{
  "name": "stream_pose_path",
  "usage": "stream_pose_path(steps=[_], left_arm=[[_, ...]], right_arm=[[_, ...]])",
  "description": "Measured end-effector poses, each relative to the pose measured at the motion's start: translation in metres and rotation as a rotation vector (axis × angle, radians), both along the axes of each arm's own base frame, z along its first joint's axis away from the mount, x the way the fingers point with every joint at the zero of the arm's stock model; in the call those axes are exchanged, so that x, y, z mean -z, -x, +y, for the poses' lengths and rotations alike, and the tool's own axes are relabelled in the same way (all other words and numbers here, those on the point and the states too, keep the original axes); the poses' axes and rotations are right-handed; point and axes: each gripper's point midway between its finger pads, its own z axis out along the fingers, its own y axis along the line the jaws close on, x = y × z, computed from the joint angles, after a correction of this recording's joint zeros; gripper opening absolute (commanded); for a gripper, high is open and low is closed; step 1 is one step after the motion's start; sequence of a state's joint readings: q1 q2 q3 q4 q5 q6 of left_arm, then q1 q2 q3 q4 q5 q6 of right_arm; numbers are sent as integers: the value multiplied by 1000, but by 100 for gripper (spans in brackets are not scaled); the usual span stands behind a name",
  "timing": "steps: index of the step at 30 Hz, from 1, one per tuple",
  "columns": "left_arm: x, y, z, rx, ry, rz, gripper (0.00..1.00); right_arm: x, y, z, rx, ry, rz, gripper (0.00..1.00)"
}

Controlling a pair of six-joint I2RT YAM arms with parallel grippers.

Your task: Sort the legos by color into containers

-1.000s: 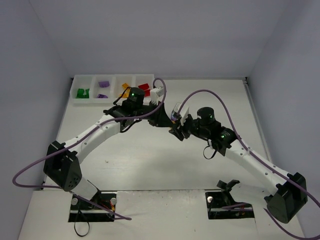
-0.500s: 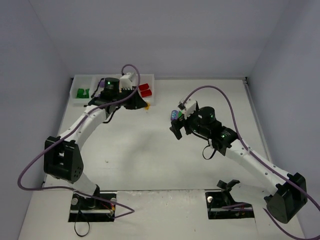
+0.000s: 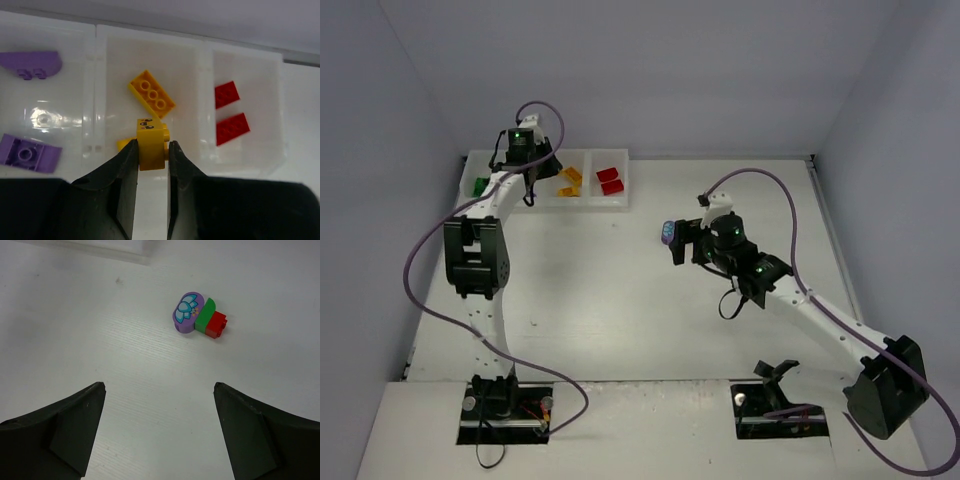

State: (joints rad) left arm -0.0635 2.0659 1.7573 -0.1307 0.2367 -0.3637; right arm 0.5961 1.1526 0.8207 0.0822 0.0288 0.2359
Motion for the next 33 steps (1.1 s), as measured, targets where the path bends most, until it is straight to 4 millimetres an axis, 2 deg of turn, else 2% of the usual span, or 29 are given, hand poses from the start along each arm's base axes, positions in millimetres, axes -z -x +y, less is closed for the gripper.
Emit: stream_pose_path(steps=[1,3,4,6,7,8,10,14,17,20,22,24,26,28,33], left_arm=[[10,-9,3,-11,3,9,13],[32,-21,7,-23,4,39,27],[42,-26,8,-28,5,52,40],[54,-30,7,-24,21,71,53],[55,-32,8,-26,20,72,58],[55,-32,6,-22,23,73,66],[48,-31,3,-13,27,63,71],[18,-24,-1,7,36,25,77],[-18,-2,-4,25,29,-4,78],[-67,24,-15,58,27,-60,82],[-95,45,-25,82,26,-95,87],[-114,70,-36,106,18,-112,89],[-121,95,-45,117,2,-109,89],[-119,117,-53,118,-28,-89,89],[-93,175,-72,168,-91,-3,89]], right_arm=[[3,-1,-1,20,-5,9,85],[8,-3,-4,57,-15,28,83],[10,-4,-4,75,-20,37,83],[16,-6,-5,103,-25,57,82],[19,-7,-5,111,-24,65,81],[24,-8,-5,116,-19,77,75],[36,-11,-6,122,0,106,73],[63,-22,-11,110,53,173,57],[74,-34,-22,102,73,203,59],[76,-50,-34,86,96,202,64],[77,-63,-41,64,128,188,67],[79,-76,-42,16,176,168,69],[85,-84,-39,-49,227,149,73],[97,-90,-38,-142,293,137,74],[138,-93,-40,-348,409,153,75]])
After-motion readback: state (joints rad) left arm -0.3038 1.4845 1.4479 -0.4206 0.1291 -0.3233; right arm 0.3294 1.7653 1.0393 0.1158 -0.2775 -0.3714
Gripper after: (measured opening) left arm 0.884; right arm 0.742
